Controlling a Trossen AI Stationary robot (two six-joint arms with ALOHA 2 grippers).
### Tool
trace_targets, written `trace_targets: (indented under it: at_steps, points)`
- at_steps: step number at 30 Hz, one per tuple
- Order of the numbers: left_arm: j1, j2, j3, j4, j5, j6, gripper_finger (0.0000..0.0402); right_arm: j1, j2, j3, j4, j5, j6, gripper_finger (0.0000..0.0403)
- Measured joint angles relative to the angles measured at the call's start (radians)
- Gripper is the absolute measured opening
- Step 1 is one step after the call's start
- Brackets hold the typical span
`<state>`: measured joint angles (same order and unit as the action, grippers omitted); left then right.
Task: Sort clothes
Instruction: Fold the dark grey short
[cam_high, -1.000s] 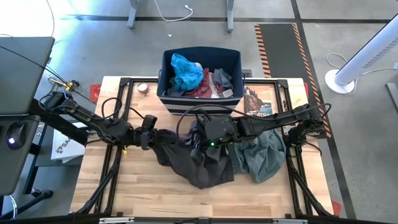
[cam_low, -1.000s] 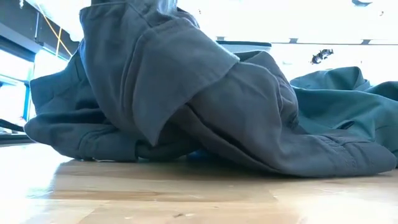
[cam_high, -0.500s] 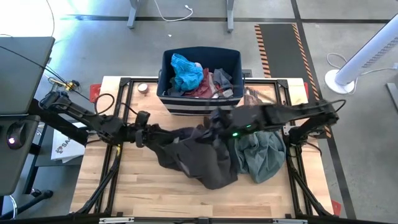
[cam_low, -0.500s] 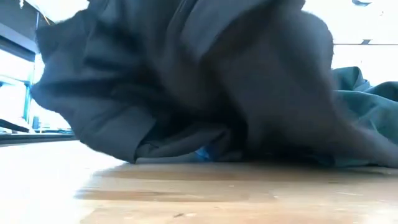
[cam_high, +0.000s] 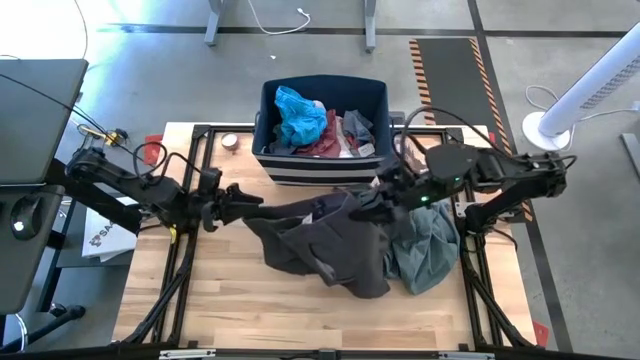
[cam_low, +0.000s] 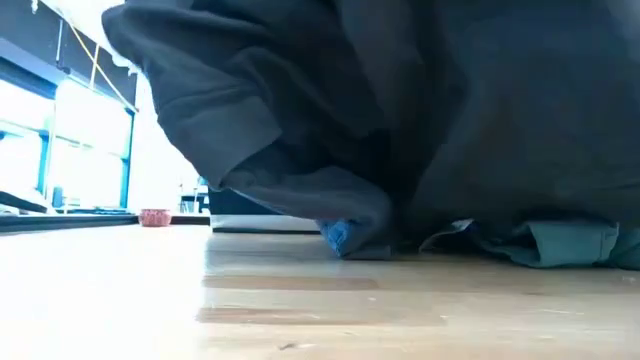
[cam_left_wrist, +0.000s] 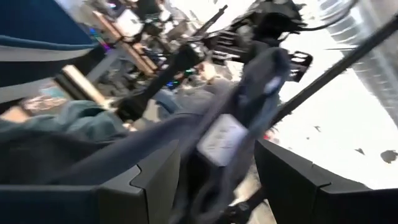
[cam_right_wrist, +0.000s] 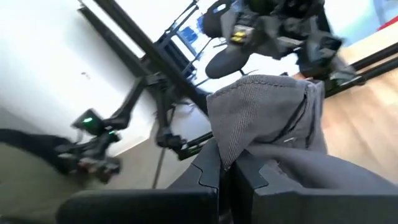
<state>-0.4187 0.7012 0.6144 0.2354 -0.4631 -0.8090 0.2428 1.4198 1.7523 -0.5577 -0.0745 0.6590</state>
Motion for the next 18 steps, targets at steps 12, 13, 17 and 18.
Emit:
trace_targets:
  at_steps: [12,13,17,18]
  points:
    - [0.0,0.057,-0.001,-0.027,0.065,0.027,0.0205,0.0,0.007,0.001,-0.009,-0.085,0.013,0.0001]
    - [0.0,0.07,-0.001,-0.024,0.068,0.027,0.0205,0.0,0.008,0.001,-0.01,-0.086,0.013,0.0001]
    - [0.0,0.128,-0.001,0.005,0.092,0.059,0.0205,0.0,0.019,0.001,-0.009,-0.093,0.01,0.0001]
    - [0.0,0.142,-0.001,0.011,0.092,0.072,0.0205,-0.001,0.02,0.001,-0.008,-0.093,0.01,0.0001]
